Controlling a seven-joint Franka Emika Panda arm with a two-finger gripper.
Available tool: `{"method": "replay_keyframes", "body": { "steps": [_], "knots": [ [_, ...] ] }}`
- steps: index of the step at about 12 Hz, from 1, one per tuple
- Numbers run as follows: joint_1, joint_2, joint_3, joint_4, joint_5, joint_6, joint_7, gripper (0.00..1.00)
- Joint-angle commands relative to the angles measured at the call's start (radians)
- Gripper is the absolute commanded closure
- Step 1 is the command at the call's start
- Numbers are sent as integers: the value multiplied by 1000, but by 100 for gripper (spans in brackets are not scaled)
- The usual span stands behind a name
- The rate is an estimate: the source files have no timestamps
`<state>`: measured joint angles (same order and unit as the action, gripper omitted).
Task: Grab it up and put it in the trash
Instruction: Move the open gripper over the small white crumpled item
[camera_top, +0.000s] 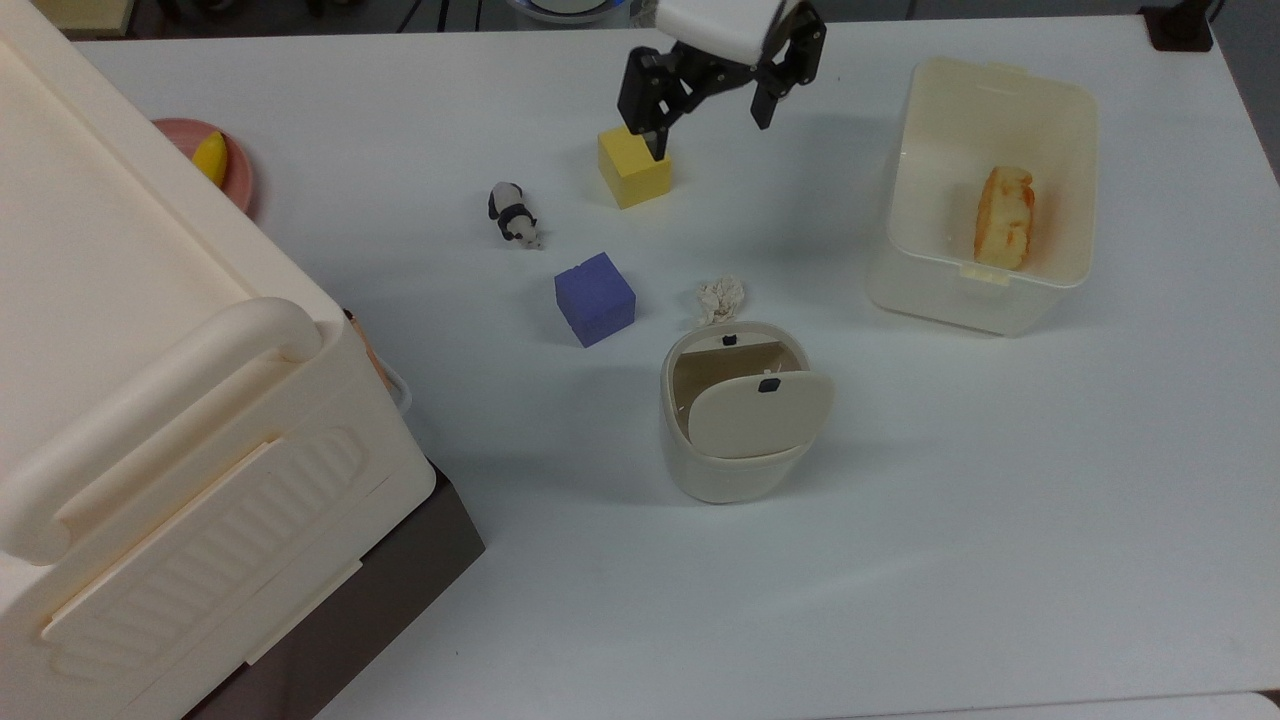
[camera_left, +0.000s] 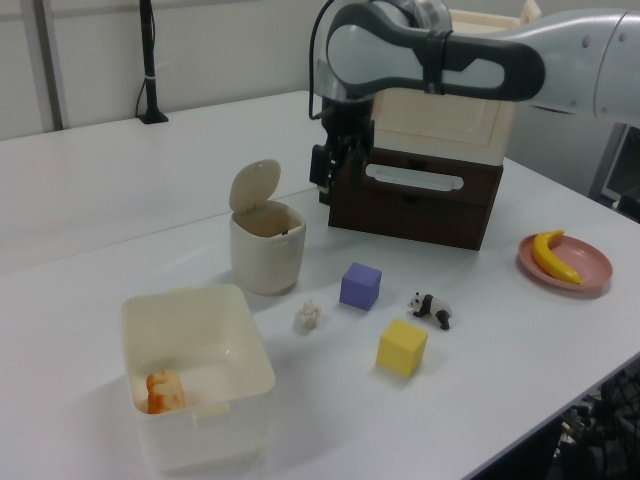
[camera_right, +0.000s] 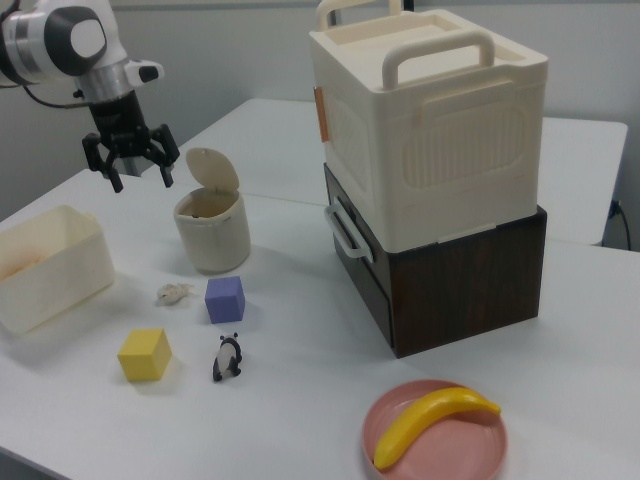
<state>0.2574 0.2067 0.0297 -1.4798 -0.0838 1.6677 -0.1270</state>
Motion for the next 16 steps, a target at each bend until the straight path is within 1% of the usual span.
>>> {"method": "replay_keyframes", "body": {
  "steps": [1,2,4,6,8,10,13,15,16],
  "knots": [
    [8,49,22,-25,-13,55,-52,0],
    [13,75,24,-30,-20,73,-54,0],
    [34,97,22,-31,-30,101,-74,0],
    [40,122,24,-40,-59,104,-112,0],
    [43,132,24,-69,-91,119,-161,0],
    [43,134,22,-117,-120,202,-227,0],
    [46,135,22,-166,-139,303,-221,0],
    [63,137,22,-203,-163,381,-205,0],
    [63,148,22,-212,-198,415,-157,0]
  ]
}}
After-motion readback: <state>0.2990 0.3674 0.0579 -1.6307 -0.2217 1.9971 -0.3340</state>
